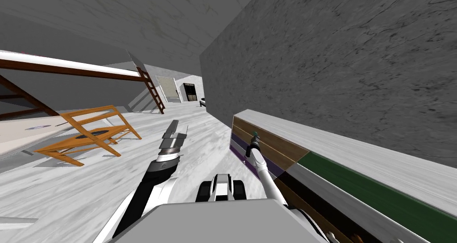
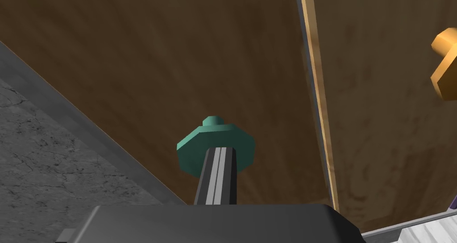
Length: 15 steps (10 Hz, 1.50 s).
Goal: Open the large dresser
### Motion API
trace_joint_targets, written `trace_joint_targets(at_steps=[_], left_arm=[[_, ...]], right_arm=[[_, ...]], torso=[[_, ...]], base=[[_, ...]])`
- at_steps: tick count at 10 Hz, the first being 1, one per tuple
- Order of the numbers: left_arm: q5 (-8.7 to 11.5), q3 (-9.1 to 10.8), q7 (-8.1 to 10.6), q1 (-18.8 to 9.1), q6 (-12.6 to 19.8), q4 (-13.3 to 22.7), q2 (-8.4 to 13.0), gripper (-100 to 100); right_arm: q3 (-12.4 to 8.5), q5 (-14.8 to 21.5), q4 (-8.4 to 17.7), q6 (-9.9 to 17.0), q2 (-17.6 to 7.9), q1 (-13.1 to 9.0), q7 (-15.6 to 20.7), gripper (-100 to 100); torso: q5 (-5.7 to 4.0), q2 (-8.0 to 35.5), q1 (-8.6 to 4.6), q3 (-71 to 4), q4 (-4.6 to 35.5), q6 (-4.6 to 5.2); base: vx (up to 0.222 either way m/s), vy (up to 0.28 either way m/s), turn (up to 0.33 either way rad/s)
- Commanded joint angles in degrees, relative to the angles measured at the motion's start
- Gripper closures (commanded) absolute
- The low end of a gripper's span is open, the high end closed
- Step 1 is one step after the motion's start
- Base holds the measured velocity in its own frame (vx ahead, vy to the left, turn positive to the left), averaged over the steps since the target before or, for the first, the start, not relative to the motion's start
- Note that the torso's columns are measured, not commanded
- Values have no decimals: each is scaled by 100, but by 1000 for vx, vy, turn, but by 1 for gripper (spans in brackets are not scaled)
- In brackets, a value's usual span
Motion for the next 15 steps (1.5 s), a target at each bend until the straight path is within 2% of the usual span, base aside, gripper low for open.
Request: trace_joint_targets(at_steps=[1,2,8,15], left_arm=[[0,0,0,-1,0,0,0,0],[0,0,0,-1,0,0,0,0],[0,1,0,-1,0,0,1,0],[0,1,0,-1,0,1,1,0]], right_arm=[[-66,18,-98,-55,14,42,33,100],[-4,-21,-20,-239,-85,-47,13,-100],[238,-138,277,-865,-447,-384,-69,-100],[642,-310,756,-1902,-1055,-949,-190,-100]], torso=[[-1,7,-4,4,2,-1],[-2,7,-6,5,2,1],[1,-5,2,-3,-2,2],[0,-1,1,0,0,1]], base=[[5,8,4],[-16,-30,79],[-34,-69,68],[-51,-85,98]])
